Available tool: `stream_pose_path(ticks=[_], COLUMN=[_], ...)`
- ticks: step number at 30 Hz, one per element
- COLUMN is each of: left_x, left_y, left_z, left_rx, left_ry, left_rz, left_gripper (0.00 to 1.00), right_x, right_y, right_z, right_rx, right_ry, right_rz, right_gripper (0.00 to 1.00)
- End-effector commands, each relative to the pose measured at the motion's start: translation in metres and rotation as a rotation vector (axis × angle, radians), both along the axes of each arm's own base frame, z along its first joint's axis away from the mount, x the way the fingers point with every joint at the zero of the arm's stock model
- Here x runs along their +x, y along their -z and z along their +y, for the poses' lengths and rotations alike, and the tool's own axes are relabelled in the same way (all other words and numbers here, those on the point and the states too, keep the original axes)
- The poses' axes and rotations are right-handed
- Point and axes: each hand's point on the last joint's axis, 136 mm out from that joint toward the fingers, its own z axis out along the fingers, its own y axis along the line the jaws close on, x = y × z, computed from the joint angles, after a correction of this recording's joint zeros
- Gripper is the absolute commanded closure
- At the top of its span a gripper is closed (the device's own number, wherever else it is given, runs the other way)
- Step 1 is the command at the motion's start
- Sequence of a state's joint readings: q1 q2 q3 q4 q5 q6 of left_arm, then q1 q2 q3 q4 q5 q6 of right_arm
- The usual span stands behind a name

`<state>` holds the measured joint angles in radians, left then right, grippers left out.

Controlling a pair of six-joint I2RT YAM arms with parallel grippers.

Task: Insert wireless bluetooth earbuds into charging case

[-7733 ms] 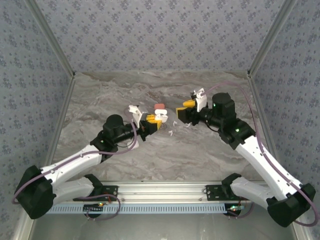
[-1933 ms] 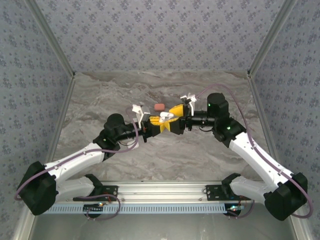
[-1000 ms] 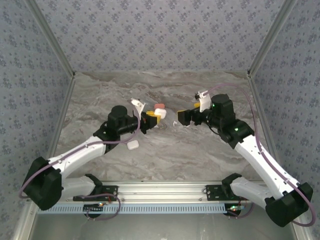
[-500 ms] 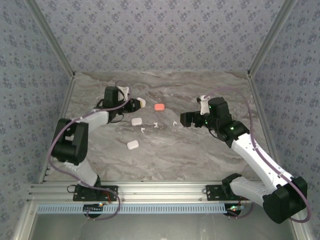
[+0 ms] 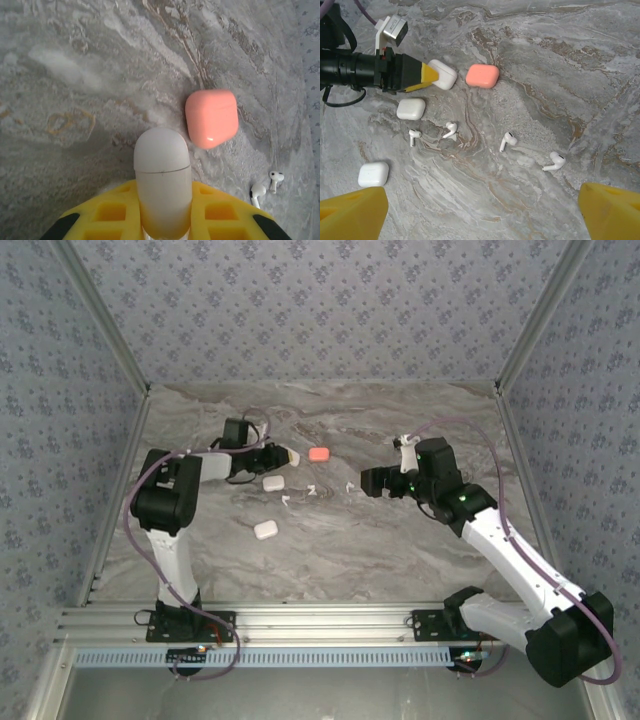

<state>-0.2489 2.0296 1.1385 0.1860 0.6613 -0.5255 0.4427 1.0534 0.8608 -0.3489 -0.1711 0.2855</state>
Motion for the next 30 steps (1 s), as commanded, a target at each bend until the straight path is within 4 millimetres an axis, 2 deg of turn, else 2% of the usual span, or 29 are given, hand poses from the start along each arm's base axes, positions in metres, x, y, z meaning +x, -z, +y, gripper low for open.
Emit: stream_pose_path(ticks=[1,9,15,21,30], left_x=[0.01,0.011,0.013,0.013,-0.005], left_y=[0.0,0.004,-0.007,-0.031,-0.091], left_z=[-0.003,0.001,0.006,0.014,0.032], left_rx=[-0.02,0.027,0.06,0.095,0.128], left_ry=[-0.008,-0.016,-0.027,-0.048,-0.112], left_rz=[-0.001,-0.003,-0.032,-0.095,-0.258], left_gripper=[0.81,0.57,0.43,0.25,0.06], right_x=[-0.001,0.0,0.004,0.006,0.005], right_y=[-0.001,0.001,-0.001,-0.008,-0.012], right_z=[-0.003,-0.005,-0.009,-0.016,-0.007], right_rx=[0.01,-0.01,-0.035,-0.007,0.001], right_ry=[0.017,0.02,0.026,0.048,-0.071], right_rz=[0.0,-0.007,-0.022,-0.042,-0.107], right_gripper=[0.0,0.0,0.0,0.0,0.0])
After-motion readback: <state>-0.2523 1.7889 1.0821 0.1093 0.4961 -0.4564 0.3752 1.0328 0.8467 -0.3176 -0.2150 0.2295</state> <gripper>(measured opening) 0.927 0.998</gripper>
